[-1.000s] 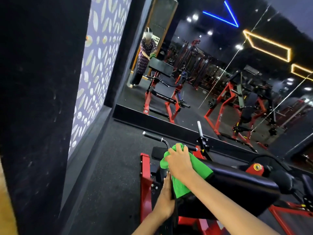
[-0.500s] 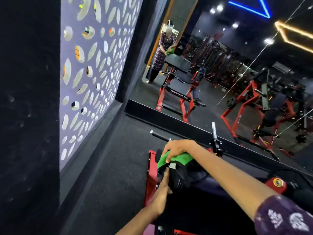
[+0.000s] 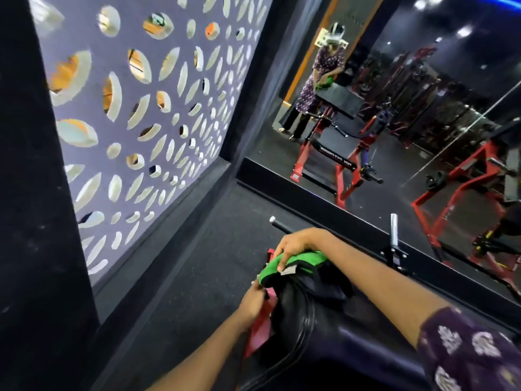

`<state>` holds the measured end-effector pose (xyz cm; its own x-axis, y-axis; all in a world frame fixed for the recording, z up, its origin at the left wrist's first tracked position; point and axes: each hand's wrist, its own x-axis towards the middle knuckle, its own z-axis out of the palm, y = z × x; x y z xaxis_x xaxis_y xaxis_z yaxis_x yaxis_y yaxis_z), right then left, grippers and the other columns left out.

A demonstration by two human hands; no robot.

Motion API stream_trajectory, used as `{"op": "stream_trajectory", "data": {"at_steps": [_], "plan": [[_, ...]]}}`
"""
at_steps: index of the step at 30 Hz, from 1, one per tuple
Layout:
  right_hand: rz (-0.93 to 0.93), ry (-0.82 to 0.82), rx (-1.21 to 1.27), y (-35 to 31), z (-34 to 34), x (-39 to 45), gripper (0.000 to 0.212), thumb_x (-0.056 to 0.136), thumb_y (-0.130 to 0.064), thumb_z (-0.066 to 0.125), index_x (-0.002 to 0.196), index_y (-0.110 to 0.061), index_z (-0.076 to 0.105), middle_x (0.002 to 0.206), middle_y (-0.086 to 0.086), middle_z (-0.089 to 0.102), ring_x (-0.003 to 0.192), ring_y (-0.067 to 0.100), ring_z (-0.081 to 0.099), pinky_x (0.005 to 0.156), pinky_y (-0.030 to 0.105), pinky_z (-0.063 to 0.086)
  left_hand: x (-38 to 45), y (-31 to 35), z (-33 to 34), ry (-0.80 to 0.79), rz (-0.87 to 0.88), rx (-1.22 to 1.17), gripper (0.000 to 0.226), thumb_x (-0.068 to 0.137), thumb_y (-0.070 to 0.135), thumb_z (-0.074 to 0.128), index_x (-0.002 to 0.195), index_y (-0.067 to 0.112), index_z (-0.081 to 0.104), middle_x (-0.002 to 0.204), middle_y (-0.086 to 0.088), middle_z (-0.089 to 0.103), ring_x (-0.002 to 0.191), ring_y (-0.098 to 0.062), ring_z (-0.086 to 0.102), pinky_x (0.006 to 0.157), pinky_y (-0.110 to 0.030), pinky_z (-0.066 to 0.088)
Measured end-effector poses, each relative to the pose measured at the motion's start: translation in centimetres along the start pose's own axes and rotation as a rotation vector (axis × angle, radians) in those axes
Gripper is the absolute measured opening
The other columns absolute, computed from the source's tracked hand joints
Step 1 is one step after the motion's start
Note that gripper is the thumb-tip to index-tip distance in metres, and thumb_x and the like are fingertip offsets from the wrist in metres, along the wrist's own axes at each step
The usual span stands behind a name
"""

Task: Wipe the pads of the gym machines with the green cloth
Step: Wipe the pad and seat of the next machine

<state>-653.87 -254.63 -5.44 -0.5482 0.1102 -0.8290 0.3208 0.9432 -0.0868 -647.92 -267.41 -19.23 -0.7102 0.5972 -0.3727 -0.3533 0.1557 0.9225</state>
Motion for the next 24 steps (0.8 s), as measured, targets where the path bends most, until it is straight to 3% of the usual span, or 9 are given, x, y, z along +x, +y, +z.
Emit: {"op": "stream_trajectory", "data": {"at_steps": [2,4,7,9,10,12,14,18,24], "plan": [[0.014,0.027,-0.048,0.1,-0.3,2.3,0.037,0.084,-0.018,0.07,0.12,-0.015,0.065,0.109,-0.002,0.064,0.087,0.009,0.056,0.081,0.023,0.045,0.2,0.2,-0.1,-0.024,-0.027,0.042,0.033,0.098,0.002,0.032,0.122,0.022,0.04,0.108,0.003,0.051,0.105,-0.014,0.044,0.082,-0.018,0.036],[0.03,0.084,-0.06,0.9,-0.2,4.3,0.037,0.084,-0.021,0.07,0.12,-0.015,0.065,0.118,0.001,0.064,0.095,0.011,0.055,0.081,0.022,0.04,0.4,1.0,0.0,-0.042,-0.03,0.073,0.039,0.095,-0.001,0.033,0.125,0.022,0.039,0.117,0.004,0.044,0.116,-0.018,0.042,0.091,-0.019,0.036],[0.006,0.157,-0.108,2.6,0.0,7.4,0.034,0.083,-0.025,0.069,0.116,-0.017,0.067,0.119,0.003,0.065,0.106,0.019,0.057,0.089,0.028,0.043,-0.8,2.8,0.7,-0.076,-0.036,-0.103,0.028,0.095,0.01,0.037,0.114,0.03,0.036,0.115,0.009,0.044,0.108,-0.006,0.042,0.076,-0.007,0.037],[-0.041,0.14,-0.147,2.9,0.1,7.7,0.03,0.083,-0.023,0.067,0.112,-0.018,0.069,0.117,0.003,0.065,0.105,0.018,0.057,0.094,0.031,0.043,-2.5,3.7,1.0,-0.112,0.028,-0.089,0.027,0.1,0.018,0.036,0.126,0.025,0.032,0.12,0.009,0.045,0.106,0.001,0.043,0.072,0.003,0.036],[-0.068,0.096,-0.16,2.9,-0.1,7.7,0.029,0.083,-0.019,0.066,0.112,-0.016,0.068,0.116,0.002,0.065,0.103,0.015,0.056,0.094,0.031,0.043,-3.3,4.3,1.2,-0.154,0.024,-0.116,0.036,0.102,0.022,0.034,0.137,0.021,0.027,0.131,0.009,0.04,0.116,0.001,0.038,0.08,0.004,0.031],[-0.115,-0.011,-0.132,3.0,-0.7,8.1,0.03,0.083,-0.011,0.065,0.114,-0.011,0.068,0.109,0.0,0.064,0.096,0.012,0.055,0.09,0.028,0.044,-4.1,4.4,1.8,-0.171,-0.006,-0.109,0.056,0.102,0.036,0.031,0.149,0.013,0.012,0.153,0.006,0.019,0.136,-0.002,0.02,0.1,-0.008,0.019],[-0.101,-0.058,-0.123,2.6,-1.0,8.7,0.03,0.083,-0.011,0.065,0.113,-0.012,0.068,0.105,-0.001,0.064,0.092,0.012,0.055,0.083,0.025,0.045,-4.8,4.2,2.2,-0.146,-0.016,-0.039,0.064,0.101,0.046,0.026,0.151,0.014,0.003,0.158,0.006,0.003,0.144,-0.005,0.004,0.113,-0.02,0.006],[-0.07,0.048,-0.263,2.8,-0.5,11.1,0.024,0.08,-0.02,0.064,0.103,-0.018,0.072,0.104,-0.002,0.067,0.1,0.016,0.056,0.089,0.028,0.043,-6.5,4.6,2.9,-0.132,-0.022,-0.057,0.065,0.098,0.052,0.026,0.152,0.025,0.002,0.157,0.015,0.0,0.144,-0.002,0.0,0.115,-0.025,0.001],[-0.139,-0.135,-0.076,2.5,-1.8,10.2,0.029,0.078,0.002,0.059,0.105,-0.003,0.07,0.063,-0.017,0.065,0.066,0.0,0.056,0.07,0.019,0.046,-6.4,3.6,3.2,-0.109,-0.029,-0.098,0.067,0.094,0.058,0.03,0.15,0.032,0.004,0.156,0.019,0.001,0.142,0.003,0.0,0.118,-0.028,0.0]]}}
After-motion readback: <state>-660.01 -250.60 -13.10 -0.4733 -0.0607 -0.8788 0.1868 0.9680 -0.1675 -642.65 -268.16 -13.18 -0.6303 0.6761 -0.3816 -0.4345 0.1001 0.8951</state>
